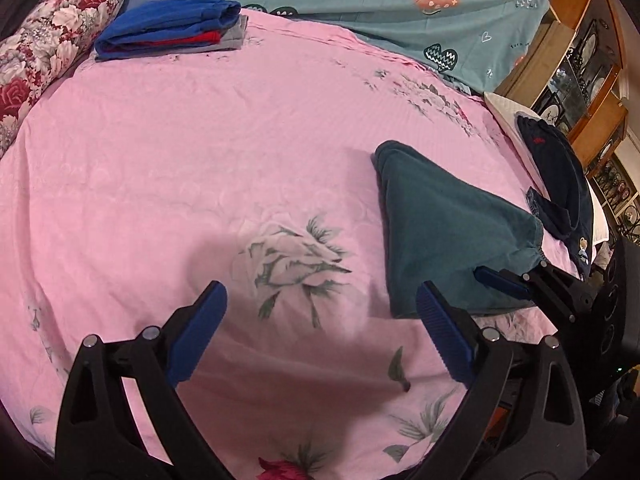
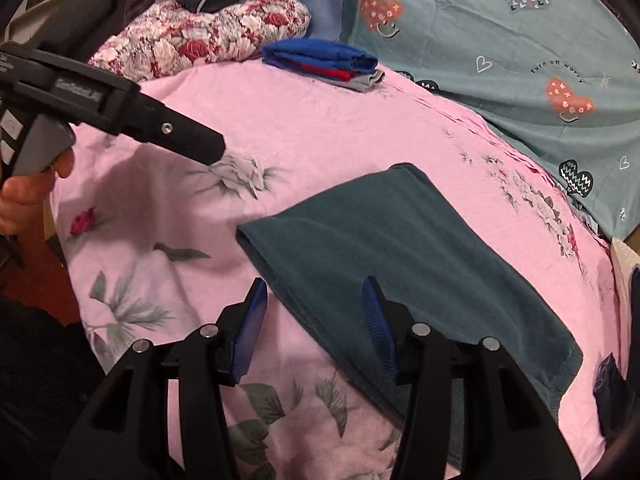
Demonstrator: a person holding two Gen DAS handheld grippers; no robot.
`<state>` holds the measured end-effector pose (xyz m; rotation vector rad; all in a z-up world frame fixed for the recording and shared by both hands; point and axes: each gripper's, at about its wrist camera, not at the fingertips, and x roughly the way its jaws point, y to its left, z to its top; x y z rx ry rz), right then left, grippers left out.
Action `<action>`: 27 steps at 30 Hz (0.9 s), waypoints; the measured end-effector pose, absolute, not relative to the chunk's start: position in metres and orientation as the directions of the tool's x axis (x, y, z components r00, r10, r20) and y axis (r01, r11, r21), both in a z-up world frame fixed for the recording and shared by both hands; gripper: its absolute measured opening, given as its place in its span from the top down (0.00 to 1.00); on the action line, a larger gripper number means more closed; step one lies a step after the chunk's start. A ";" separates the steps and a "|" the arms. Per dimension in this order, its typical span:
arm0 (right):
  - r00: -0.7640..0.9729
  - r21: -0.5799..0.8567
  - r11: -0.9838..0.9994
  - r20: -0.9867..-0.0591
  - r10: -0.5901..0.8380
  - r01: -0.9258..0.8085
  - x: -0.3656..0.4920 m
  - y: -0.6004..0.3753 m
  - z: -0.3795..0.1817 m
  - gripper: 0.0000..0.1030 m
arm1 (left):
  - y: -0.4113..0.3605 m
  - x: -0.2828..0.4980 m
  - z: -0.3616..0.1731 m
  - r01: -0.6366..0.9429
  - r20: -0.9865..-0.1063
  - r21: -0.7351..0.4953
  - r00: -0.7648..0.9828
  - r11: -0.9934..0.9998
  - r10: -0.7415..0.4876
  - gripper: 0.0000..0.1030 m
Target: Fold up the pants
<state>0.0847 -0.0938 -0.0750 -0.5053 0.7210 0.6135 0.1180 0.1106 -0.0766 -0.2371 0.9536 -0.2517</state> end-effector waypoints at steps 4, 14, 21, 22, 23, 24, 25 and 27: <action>0.598 -0.242 0.702 -0.736 0.317 -0.670 0.085 -0.091 -0.080 0.51 | 0.102 0.126 -0.084 0.106 -0.790 -0.320 0.518 0.941 -0.327 0.06; 0.578 -0.100 0.771 -0.724 0.377 -0.629 0.095 -0.108 -0.075 0.86 | 0.082 0.134 -0.085 0.134 -0.808 -0.326 0.474 0.936 -0.350 0.06; 0.599 -0.040 0.787 -0.672 0.435 -0.616 0.093 -0.121 -0.069 0.87 | 0.074 0.144 -0.084 0.138 -0.795 -0.416 0.426 0.899 -0.433 0.06; 0.601 -0.037 0.786 -0.666 0.441 -0.618 0.092 -0.121 -0.068 0.87 | 0.073 0.146 -0.084 0.141 -0.787 -0.443 0.412 0.885 -0.459 0.06; 0.605 -0.035 0.784 -0.658 0.448 -0.619 0.091 -0.122 -0.067 0.87 | 0.072 0.149 -0.085 0.141 -0.774 -0.483 0.392 0.864 -0.497 0.06; 0.607 -0.031 0.784 -0.652 0.455 -0.620 0.090 -0.124 -0.066 0.87 | 0.071 0.154 -0.085 0.140 -0.756 -0.529 0.370 0.837 -0.540 0.06; 0.605 -0.024 0.784 -0.650 0.460 -0.621 0.090 -0.125 -0.065 0.87 | 0.070 0.157 -0.086 0.137 -0.742 -0.561 0.354 0.816 -0.569 0.06; 0.606 -0.006 0.785 -0.640 0.473 -0.620 0.089 -0.128 -0.064 0.87 | 0.067 0.167 -0.089 0.119 -0.713 -0.625 0.316 0.771 -0.626 0.06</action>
